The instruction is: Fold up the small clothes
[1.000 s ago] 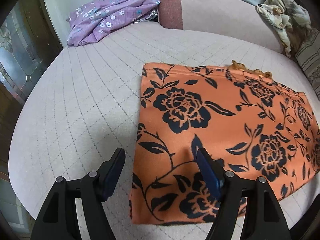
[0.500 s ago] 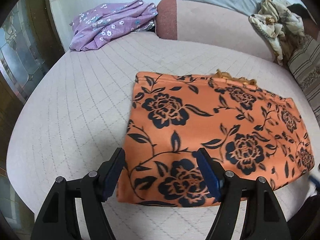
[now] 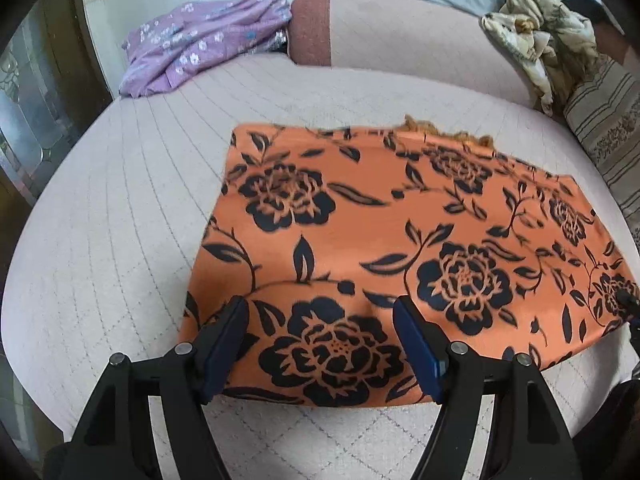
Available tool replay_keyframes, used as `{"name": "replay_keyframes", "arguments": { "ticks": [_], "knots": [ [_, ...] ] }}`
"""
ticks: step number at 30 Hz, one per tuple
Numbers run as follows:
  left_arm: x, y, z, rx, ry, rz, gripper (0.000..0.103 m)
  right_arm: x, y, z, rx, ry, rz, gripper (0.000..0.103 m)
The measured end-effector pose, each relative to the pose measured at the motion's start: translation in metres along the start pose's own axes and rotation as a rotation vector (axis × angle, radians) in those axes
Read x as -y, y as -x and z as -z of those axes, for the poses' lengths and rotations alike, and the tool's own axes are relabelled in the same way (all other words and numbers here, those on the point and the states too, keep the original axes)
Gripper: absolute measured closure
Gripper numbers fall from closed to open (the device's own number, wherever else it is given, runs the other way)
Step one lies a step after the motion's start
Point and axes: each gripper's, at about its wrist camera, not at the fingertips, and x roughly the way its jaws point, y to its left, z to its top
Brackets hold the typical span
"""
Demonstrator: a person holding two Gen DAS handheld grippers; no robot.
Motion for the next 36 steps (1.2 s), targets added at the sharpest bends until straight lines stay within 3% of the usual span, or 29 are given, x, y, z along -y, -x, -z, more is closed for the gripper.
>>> {"name": "replay_keyframes", "arguments": {
  "ticks": [2,4,5,7,8,9,10,12,15,21,22,23,24,26,27,28,30,33,36],
  "knots": [
    [0.001,0.000,-0.002,0.009,0.004,0.004,0.028,-0.011,0.005,0.005,0.004,0.082,0.047,0.095],
    [0.005,-0.009,-0.002,-0.023,-0.007,0.008,0.028,-0.005,-0.006,0.007,-0.056,0.093,0.144,0.090],
    [0.006,-0.013,-0.001,-0.035,-0.018,0.003,0.028,0.003,-0.006,0.007,-0.074,0.071,0.132,0.087],
    [0.008,-0.026,0.005,-0.066,-0.038,-0.014,0.028,0.005,0.008,0.005,-0.055,0.084,0.140,0.070],
    [0.008,-0.031,0.008,-0.074,-0.036,-0.016,0.028,0.004,0.018,0.001,-0.031,0.097,0.161,0.044],
    [0.009,-0.034,0.010,-0.069,-0.033,-0.019,0.026,0.003,0.027,-0.002,-0.002,0.103,0.167,0.026],
    [0.009,-0.033,0.011,-0.056,-0.033,-0.023,0.025,0.001,0.037,-0.007,0.039,0.112,0.167,0.025],
    [0.013,-0.034,0.012,-0.047,-0.052,-0.039,0.024,-0.009,0.044,-0.028,0.066,0.168,0.150,0.025],
    [0.013,-0.034,0.012,-0.043,-0.055,-0.032,0.024,-0.025,0.021,-0.067,0.000,0.228,0.074,0.025],
    [0.014,-0.034,0.014,-0.034,-0.066,-0.032,0.023,-0.041,-0.081,-0.131,-0.143,0.316,0.178,0.028],
    [0.013,-0.034,0.014,-0.036,-0.068,-0.029,0.023,-0.042,-0.095,-0.137,-0.160,0.313,0.173,0.032],
    [0.013,-0.034,0.014,-0.035,-0.070,-0.027,0.022,-0.050,-0.102,-0.140,-0.168,0.332,0.148,0.071],
    [0.013,-0.035,0.014,-0.033,-0.073,-0.025,0.022,-0.057,-0.107,-0.139,-0.192,0.352,0.137,0.088],
    [0.013,-0.036,0.015,-0.023,-0.079,-0.023,0.020,-0.081,-0.103,-0.131,-0.145,0.474,0.176,0.089],
    [0.013,-0.036,0.015,-0.019,-0.082,-0.026,0.020,-0.081,-0.103,-0.131,-0.112,0.499,0.237,0.089],
    [0.015,-0.036,0.015,-0.017,-0.087,-0.032,0.020,-0.069,-0.110,-0.137,-0.116,0.454,0.281,0.089],
    [0.014,-0.036,0.014,-0.023,-0.088,-0.029,0.020,-0.046,-0.112,-0.144,-0.108,0.356,0.260,0.089],
    [0.013,-0.037,0.013,-0.029,-0.086,-0.024,0.020,-0.061,-0.100,-0.134,-0.066,0.433,0.289,0.084],
    [0.013,-0.036,0.013,-0.034,-0.082,-0.029,0.020,-0.072,-0.075,-0.129,-0.012,0.393,0.312,0.082]
  ]
}}
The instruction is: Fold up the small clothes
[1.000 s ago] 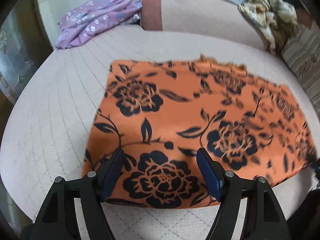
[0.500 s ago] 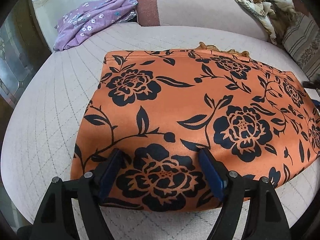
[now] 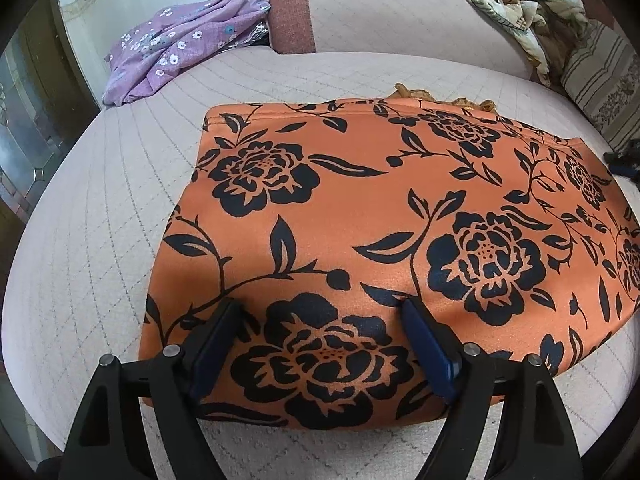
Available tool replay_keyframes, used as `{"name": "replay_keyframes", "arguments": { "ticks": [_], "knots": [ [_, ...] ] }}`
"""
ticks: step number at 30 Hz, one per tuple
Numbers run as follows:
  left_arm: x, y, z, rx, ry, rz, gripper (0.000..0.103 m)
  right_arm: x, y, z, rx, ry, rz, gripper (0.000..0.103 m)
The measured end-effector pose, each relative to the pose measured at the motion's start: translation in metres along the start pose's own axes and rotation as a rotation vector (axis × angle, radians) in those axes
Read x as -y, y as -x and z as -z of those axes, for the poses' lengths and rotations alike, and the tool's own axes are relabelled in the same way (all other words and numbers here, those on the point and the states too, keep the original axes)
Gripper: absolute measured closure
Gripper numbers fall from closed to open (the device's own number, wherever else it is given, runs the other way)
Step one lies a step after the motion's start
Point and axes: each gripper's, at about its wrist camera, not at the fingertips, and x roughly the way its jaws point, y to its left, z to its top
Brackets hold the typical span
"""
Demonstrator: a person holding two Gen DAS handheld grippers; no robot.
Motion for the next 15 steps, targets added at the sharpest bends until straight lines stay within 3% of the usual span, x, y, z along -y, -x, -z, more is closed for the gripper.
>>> {"name": "replay_keyframes", "arguments": {
  "ticks": [2,4,6,7,9,10,11,13,14,15],
  "knots": [
    [0.000,-0.001,-0.001,-0.007,0.000,0.002,0.020,-0.011,0.024,0.002,0.042,0.025,-0.038,0.080],
    [-0.001,0.001,-0.004,-0.024,0.004,0.010,0.020,-0.032,0.039,0.010,0.056,0.075,-0.098,0.072],
    [-0.004,0.006,-0.006,-0.034,0.022,0.022,0.020,-0.050,0.042,0.023,0.022,0.121,-0.213,0.025],
    [-0.006,0.012,-0.006,-0.025,0.034,0.028,0.020,-0.054,0.035,0.031,-0.018,0.127,-0.272,0.025],
    [-0.011,0.024,-0.004,0.002,0.043,0.025,0.020,-0.043,0.008,0.044,-0.115,0.101,-0.225,0.028],
    [-0.014,0.031,-0.003,0.013,0.044,0.018,0.020,-0.024,-0.009,0.048,-0.141,0.044,-0.141,0.036],
    [-0.017,0.035,-0.001,0.019,0.047,0.013,0.020,-0.011,-0.011,0.051,-0.129,-0.025,-0.139,0.055],
    [-0.025,0.042,0.002,0.028,0.070,0.004,0.020,0.000,0.012,0.052,-0.073,-0.156,-0.179,0.044],
    [-0.028,0.042,0.003,0.024,0.088,0.008,0.020,-0.006,0.022,0.054,-0.052,-0.149,-0.192,0.029],
    [-0.030,0.042,0.005,0.021,0.104,0.016,0.020,-0.017,0.035,0.059,-0.015,-0.113,-0.214,0.024]
  ]
}}
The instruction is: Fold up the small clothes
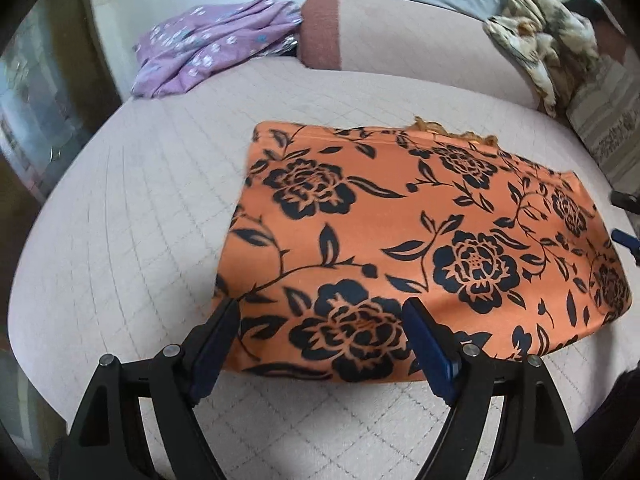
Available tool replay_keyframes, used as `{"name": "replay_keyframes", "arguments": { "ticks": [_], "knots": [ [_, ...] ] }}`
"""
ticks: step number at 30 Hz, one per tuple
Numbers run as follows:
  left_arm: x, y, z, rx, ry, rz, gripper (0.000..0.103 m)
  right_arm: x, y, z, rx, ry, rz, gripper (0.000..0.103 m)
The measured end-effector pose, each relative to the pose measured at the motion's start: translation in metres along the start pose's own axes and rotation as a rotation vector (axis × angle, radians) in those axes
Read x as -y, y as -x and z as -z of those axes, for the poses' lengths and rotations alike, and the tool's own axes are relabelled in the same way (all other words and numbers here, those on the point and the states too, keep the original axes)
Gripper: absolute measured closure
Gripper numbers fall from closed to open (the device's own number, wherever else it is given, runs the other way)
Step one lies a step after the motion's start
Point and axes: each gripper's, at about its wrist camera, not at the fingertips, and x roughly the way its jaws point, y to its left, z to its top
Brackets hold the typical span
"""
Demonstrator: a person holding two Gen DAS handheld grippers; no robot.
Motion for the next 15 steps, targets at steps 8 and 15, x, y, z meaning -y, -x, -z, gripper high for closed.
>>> {"name": "replay_keyframes", "arguments": {
  "ticks": [8,15],
  "knots": [
    [-0.003,0.007,0.008,0.008,-0.002,0.013,0.020,0.004,-0.014,0.047,-0.064,0.010,-0.001,0.027],
    [-0.010,0.003,0.011,-0.015,0.045,0.035,0.020,-0.002,-0.009,0.069,-0.066,0.074,0.027,0.021]
  ]
}}
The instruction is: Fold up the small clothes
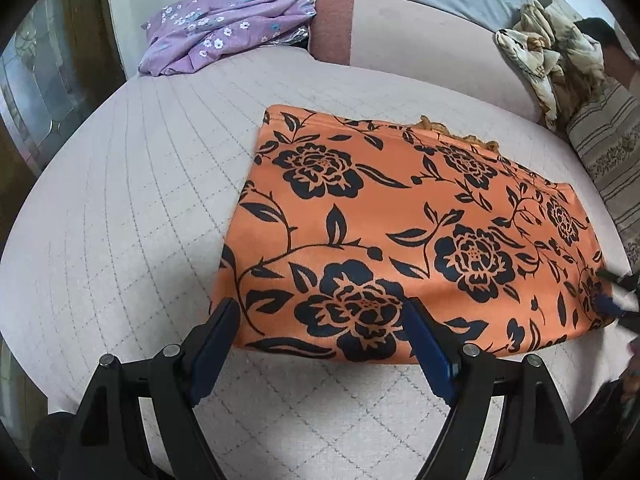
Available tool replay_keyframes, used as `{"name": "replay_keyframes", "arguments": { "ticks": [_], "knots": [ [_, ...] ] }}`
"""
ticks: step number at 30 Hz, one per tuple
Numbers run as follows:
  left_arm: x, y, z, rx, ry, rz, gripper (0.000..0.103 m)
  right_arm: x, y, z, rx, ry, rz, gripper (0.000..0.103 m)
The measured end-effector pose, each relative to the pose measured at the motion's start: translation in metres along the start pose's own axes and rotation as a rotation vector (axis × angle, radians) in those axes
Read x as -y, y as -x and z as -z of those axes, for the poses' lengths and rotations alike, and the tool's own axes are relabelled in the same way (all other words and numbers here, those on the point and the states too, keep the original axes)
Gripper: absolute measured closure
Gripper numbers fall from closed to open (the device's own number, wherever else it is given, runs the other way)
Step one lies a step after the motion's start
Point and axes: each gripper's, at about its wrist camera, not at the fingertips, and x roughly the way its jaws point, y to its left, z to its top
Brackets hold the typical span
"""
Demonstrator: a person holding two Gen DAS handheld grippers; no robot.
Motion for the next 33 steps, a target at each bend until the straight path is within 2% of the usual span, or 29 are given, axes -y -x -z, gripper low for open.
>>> {"name": "replay_keyframes", "arguments": {
  "ticks": [1,2,4,6,8,9,10,12,16,19,23,33],
  "knots": [
    [0.000,0.000,0.001,0.001,-0.005,-0.001,0.020,0.015,-0.008,0.005,-0.029,-0.067,0.001,0.021],
    [0.000,0.001,0.001,0.004,-0.012,-0.003,0.020,0.020,0.002,0.005,0.019,-0.112,-0.041,0.022],
    [-0.002,0.001,0.000,0.007,-0.006,-0.007,0.020,0.015,0.014,0.002,0.008,-0.167,-0.046,0.021],
    [-0.004,-0.002,-0.001,-0.004,0.020,0.006,0.020,0.007,0.027,-0.004,0.052,-0.124,-0.078,0.020],
    [-0.004,-0.002,0.000,-0.005,0.025,0.010,0.020,0.004,0.027,-0.006,0.090,-0.065,-0.036,0.017],
    [-0.004,-0.003,0.001,-0.007,0.015,0.006,0.020,0.013,0.016,-0.005,0.069,-0.074,0.014,0.017],
    [-0.004,-0.003,0.002,-0.007,0.007,0.003,0.020,0.027,0.005,-0.002,0.027,-0.117,0.013,0.018],
    [-0.006,-0.002,0.002,-0.003,0.005,-0.005,0.020,0.028,0.017,0.002,0.079,-0.119,-0.023,0.018],
    [-0.011,-0.006,0.002,-0.013,0.037,0.002,0.020,0.019,0.016,0.002,0.059,-0.073,0.014,0.017],
    [-0.010,-0.006,0.004,-0.012,0.013,-0.008,0.020,0.025,0.010,0.005,0.079,-0.065,-0.001,0.017],
    [-0.013,-0.005,0.002,-0.007,0.040,0.002,0.020,0.029,0.013,0.009,0.086,-0.038,-0.001,0.017],
    [-0.005,-0.006,0.003,-0.013,0.007,-0.017,0.020,0.034,0.033,0.025,0.088,-0.081,-0.034,0.018]
  ]
}}
